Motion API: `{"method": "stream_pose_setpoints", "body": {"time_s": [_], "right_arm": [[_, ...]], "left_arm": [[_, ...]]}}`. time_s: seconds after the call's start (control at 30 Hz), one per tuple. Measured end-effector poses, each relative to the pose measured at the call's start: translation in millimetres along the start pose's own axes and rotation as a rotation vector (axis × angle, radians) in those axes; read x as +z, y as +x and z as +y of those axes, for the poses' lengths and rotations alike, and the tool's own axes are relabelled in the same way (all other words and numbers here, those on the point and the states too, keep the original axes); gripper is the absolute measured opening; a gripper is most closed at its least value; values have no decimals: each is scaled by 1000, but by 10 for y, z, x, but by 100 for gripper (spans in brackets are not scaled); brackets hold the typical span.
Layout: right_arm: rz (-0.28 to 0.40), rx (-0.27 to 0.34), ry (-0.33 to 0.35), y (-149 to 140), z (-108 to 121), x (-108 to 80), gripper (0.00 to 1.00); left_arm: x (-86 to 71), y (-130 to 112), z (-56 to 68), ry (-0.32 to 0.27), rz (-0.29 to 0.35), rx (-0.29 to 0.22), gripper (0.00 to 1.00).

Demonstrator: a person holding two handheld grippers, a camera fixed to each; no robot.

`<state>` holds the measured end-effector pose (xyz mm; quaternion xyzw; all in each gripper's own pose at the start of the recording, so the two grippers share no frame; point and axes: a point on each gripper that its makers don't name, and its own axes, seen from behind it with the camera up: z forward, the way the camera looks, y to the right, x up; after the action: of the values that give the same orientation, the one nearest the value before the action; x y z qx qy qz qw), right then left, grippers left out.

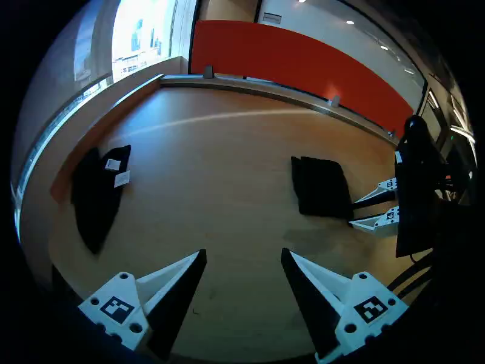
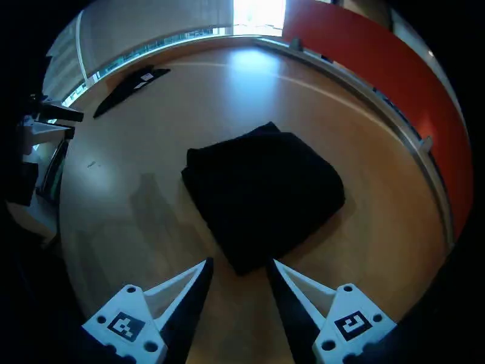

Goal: Fold towel

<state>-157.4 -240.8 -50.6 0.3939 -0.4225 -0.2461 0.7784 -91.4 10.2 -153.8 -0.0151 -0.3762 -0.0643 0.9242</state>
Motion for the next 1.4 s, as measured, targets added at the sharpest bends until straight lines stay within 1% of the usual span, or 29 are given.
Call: {"method": "stream_pose_setpoints", "body": {"time_s": [0.27, 0.37, 0.7, 0.9, 0.97, 1.13, 1.3, 1.4], "right_arm": [[-2, 6, -1, -23, 5, 10, 64], [-3, 8, -1, -30, 0, 23, 62], [-6, 37, -11, -57, 10, 69, 38], [2, 60, -14, -59, 6, 68, 19], [4, 65, -18, -64, 11, 60, 14], [8, 64, -22, -60, 18, 34, 7], [22, 55, -30, 8, 45, -11, 5], [38, 52, -39, 89, 77, -74, 5]], "left_arm": [[-11, -3, 0, 0, 2, -5, 91], [-14, -8, 6, 0, 3, -4, 91], [-33, -24, -6, -1, 3, -5, 91], [-41, -13, -19, -1, 2, -2, 91], [-41, -9, -20, -1, 2, 1, 91], [-40, -12, -13, -3, 0, 6, 91], [-35, -15, -6, -6, -2, 11, 91], [-30, -5, -3, -9, -2, 14, 91]]}}
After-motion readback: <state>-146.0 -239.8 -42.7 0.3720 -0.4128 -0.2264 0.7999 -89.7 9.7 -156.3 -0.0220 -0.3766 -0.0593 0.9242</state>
